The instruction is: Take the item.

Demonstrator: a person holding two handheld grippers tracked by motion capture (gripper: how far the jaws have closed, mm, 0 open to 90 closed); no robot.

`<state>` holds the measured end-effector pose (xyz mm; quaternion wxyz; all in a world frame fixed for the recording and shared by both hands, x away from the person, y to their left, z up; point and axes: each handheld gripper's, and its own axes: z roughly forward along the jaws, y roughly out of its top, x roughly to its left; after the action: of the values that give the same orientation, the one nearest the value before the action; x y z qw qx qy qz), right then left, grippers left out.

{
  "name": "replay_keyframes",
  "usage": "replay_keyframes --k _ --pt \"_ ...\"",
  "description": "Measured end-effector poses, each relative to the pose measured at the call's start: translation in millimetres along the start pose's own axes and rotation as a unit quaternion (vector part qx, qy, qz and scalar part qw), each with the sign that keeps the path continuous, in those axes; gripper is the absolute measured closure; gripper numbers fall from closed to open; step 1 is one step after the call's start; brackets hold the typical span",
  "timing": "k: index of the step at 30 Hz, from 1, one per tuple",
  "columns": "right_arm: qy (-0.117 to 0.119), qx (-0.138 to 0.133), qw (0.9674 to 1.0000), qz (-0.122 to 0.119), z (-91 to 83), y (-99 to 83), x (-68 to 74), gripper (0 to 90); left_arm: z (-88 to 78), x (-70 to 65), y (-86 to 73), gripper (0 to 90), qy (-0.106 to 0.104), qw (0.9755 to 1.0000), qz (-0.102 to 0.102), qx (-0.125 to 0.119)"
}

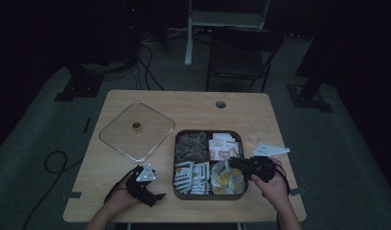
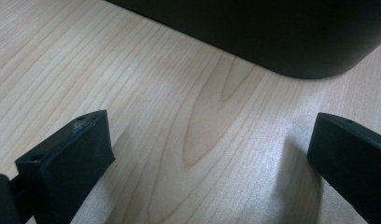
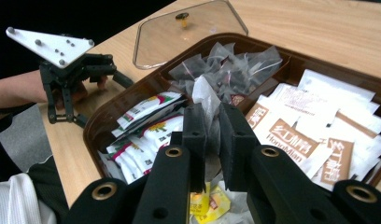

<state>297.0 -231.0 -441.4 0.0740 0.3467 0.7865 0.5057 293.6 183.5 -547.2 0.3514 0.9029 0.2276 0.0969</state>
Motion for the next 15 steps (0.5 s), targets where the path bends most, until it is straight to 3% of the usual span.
replay_keyframes --k 15 --pt "-0.017 -0.025 0.9995 0.004 -5.4 15.7 -15.4 81.8 0.0 0.1 0.0 0.5 0.0 1.0 0.001 0.0"
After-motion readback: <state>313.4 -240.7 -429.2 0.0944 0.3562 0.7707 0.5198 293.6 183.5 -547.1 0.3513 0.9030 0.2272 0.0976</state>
